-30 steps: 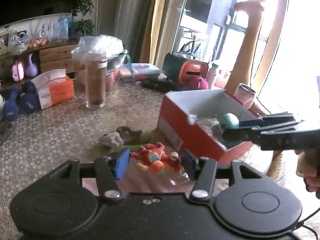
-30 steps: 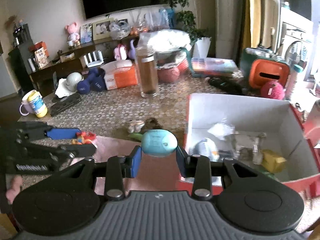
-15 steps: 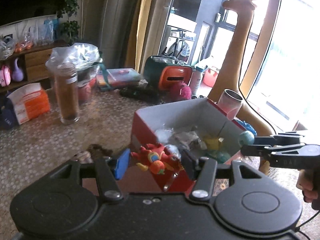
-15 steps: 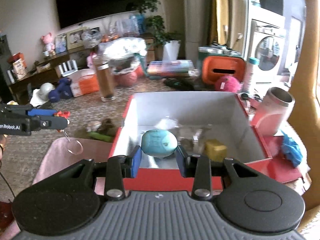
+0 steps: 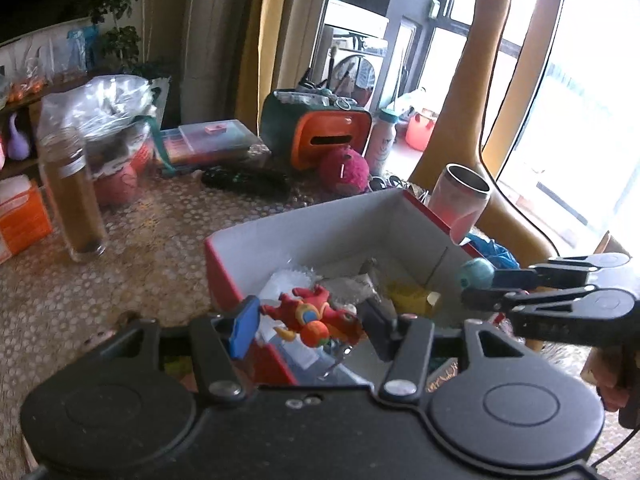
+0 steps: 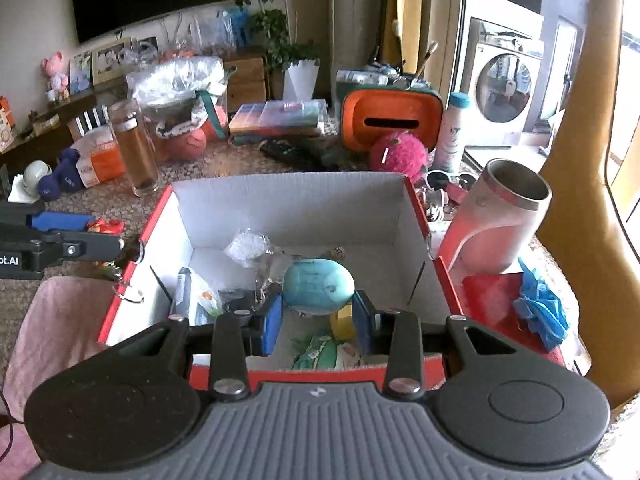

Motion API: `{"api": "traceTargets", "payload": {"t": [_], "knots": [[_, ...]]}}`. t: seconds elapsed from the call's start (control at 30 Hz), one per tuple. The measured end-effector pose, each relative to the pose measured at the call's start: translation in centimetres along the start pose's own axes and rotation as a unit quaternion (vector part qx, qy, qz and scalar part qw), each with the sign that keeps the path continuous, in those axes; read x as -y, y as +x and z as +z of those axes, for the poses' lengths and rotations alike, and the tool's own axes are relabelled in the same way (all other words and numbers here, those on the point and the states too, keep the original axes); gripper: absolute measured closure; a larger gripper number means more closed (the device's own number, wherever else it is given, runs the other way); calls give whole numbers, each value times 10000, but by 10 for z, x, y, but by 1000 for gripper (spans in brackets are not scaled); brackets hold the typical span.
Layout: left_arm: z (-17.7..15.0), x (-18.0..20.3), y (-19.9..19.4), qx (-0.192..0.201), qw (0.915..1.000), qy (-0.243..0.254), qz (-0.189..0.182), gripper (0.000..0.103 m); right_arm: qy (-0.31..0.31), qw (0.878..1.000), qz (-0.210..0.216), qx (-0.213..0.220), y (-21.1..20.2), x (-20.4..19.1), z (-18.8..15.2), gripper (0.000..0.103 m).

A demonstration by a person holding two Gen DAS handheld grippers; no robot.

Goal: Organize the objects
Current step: 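Carry the blue stone and orange keychain over the shoebox with both grippers, then lower both items into the shoebox and open both grippers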

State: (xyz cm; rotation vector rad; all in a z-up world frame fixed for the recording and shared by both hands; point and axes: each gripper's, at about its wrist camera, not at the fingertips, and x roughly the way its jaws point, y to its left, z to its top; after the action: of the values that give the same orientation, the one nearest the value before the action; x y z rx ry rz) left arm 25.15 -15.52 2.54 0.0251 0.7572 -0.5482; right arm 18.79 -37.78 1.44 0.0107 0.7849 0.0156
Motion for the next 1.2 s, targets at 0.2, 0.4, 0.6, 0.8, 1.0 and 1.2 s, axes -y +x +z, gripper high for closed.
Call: {"api": "traceTargets", "payload": {"t": [0.2,0.4,0.6,0.8,1.0,1.2], "knots": [[11,9,36,-221,9996,131,92,47,-40,9997,-44,-222,34,2,12,66],[16,18,75,-497,9978,360,254,47,-50,9985,-127,-536,71,9,18,66],[16,25,110,-808,9945,547,376,47,-3,9978,-117,-648,87,16,17,66],[11,32,135,-1112,9899,740,466,47,-120,9981,23,-596,81,16,14,66],[11,35,147,-1519,9833,869,500,47,-141,9979,44,-635,80,20,8,66],[10,38,149,-1647,9802,935,576,44,-79,9979,110,-637,73,23,5,66]]}}
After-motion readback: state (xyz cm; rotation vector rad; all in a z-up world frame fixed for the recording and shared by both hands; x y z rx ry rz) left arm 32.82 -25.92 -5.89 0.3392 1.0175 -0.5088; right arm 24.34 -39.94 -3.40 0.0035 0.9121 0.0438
